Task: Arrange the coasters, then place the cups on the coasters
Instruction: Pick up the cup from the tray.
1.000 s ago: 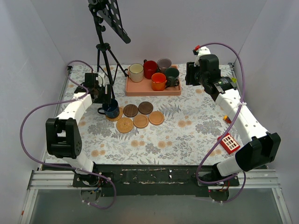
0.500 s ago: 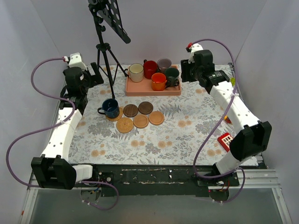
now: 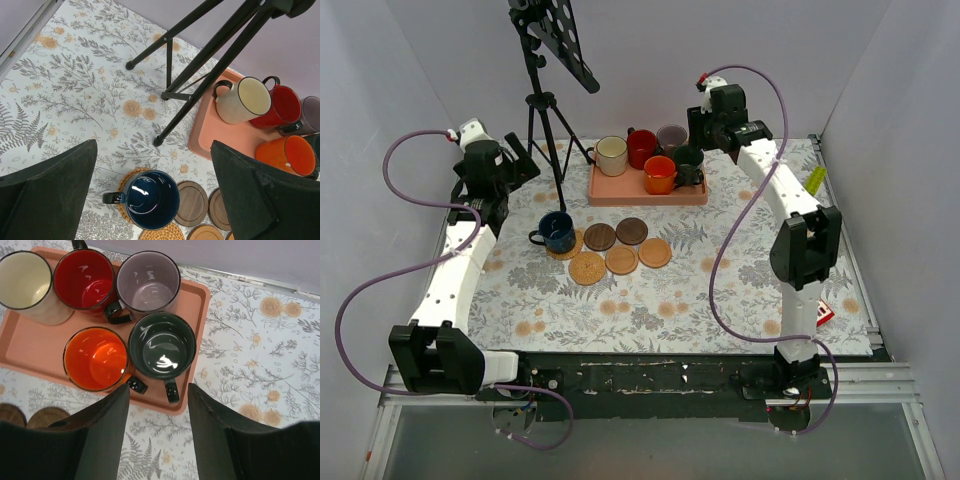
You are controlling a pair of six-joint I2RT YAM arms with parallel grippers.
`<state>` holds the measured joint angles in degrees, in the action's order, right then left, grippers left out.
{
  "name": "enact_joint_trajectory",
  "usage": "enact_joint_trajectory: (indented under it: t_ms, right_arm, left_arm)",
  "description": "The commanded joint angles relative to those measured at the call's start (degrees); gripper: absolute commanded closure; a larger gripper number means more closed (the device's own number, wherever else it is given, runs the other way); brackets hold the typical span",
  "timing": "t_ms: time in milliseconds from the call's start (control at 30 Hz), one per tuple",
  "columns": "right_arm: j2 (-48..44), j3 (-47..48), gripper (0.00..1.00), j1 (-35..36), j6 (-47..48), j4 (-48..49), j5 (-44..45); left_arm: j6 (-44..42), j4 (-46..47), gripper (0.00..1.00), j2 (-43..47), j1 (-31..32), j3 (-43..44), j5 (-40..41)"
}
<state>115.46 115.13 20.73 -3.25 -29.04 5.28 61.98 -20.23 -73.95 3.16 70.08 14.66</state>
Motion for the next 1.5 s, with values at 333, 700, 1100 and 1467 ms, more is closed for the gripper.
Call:
enact_joint_trajectory:
  t_ms: [333,700,1100,1467]
  right_arm:
    - [12.9,5.8,0.41,-1.8,-5.4,21.6,-7.7]
    - [19.8,7.3,0.42,-1.8,-6.2,31.8,-1.9]
    - [26.3,13.9,0.43,-1.9,-5.3,31.9,3.3]
    - [28.9,16.3,0.48,-2.3,-5.4,26.9,2.0]
  left_arm:
    - [-0.8,-1.0,0.02,-0.7,-0.3,4.3,-0.2]
    - [-3.3,-1.1,0.02,-2.5,-0.3,5.2,-1.1]
    - [-4.1,-0.8,0.02,-2.4,-0.3,4.2,-1.4]
    - [-4.8,-0.5,0.02,-2.9,-0.3,4.6,-0.6]
